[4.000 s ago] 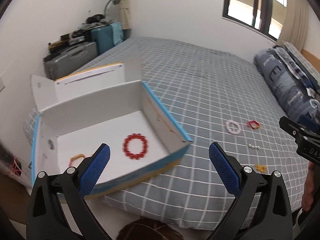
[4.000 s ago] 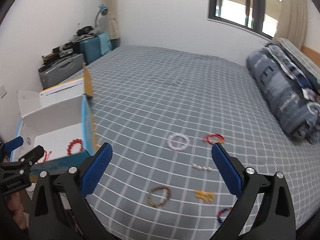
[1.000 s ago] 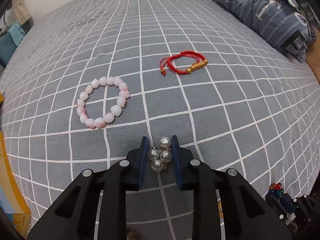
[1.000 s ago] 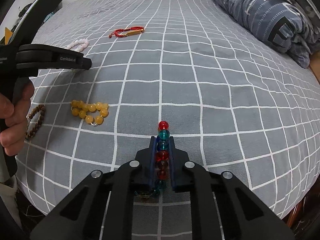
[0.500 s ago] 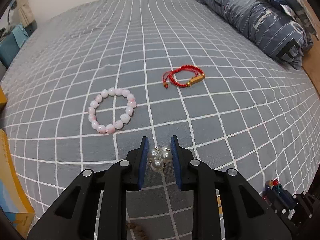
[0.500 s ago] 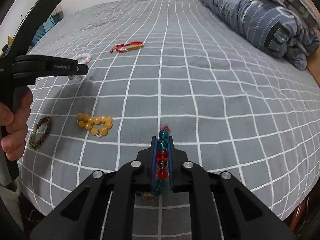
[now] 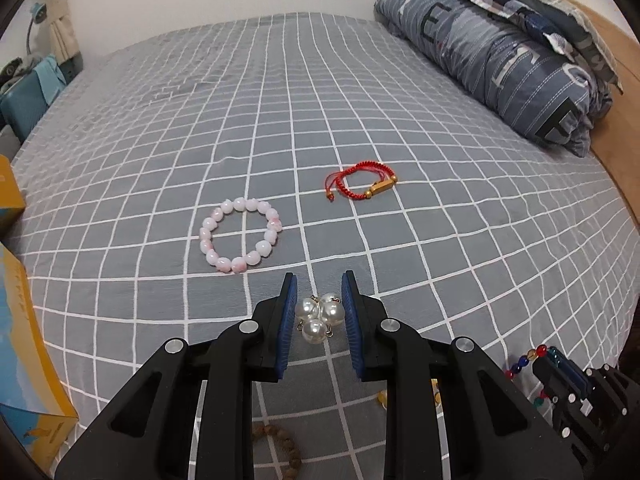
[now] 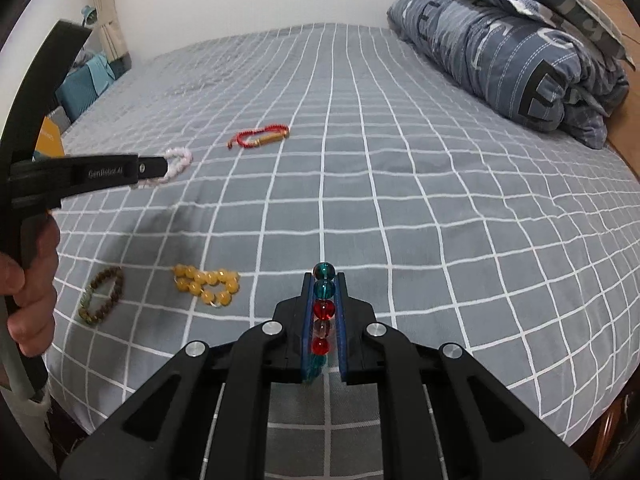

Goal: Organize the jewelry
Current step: 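Grasp the pearl strand with the left tool while the right tool grasps the multicolour bead bracelet, then carry both held bracelets over the white cardboard box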

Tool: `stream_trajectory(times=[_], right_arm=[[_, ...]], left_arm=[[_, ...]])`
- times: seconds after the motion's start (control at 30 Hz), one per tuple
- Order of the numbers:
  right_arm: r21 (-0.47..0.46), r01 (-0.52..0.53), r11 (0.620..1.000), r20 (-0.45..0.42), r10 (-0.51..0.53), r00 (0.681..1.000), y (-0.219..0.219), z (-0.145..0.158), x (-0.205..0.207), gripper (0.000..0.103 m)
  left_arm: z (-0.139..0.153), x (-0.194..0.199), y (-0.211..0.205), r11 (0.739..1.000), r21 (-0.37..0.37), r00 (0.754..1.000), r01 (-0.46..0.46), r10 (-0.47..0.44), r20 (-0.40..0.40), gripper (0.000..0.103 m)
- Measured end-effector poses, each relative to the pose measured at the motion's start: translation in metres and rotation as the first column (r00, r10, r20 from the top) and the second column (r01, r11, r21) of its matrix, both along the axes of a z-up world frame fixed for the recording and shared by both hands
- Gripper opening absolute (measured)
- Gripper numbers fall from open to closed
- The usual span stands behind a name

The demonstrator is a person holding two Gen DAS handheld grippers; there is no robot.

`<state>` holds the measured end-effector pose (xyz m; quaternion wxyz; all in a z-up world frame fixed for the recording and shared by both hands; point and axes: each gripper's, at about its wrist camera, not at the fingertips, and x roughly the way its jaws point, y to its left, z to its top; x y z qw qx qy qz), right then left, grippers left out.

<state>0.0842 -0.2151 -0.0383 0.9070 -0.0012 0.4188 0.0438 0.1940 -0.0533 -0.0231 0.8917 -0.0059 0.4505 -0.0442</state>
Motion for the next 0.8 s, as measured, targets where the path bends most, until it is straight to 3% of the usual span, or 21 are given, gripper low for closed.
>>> stream_trajectory(times=[0.33,0.6,0.8], right_arm=[[0.024,0.02,1.0,0.084,-0.022,0.996,0.003,0.015,0.0,0.009],[0.04,0.033,0.999,0.124,-0.038,0.992,0.01,0.022,0.006,0.009],[0.038,0.048,0.998,0.176,-0.054,0.983,0.019,0.03,0.01,0.009]], left_arm=[[0.011,-0.028,0.009,1.0,-0.028,0.998,-0.003,0.004,0.057,0.023],[0.03,-0.053,0.02,0.999,-0.009,0.986,-0.034,0.036,0.164,0.023],[0.04,-0.066,0.034,0.997,-0.05,0.975,-0.065,0.074,0.209,0.023]])
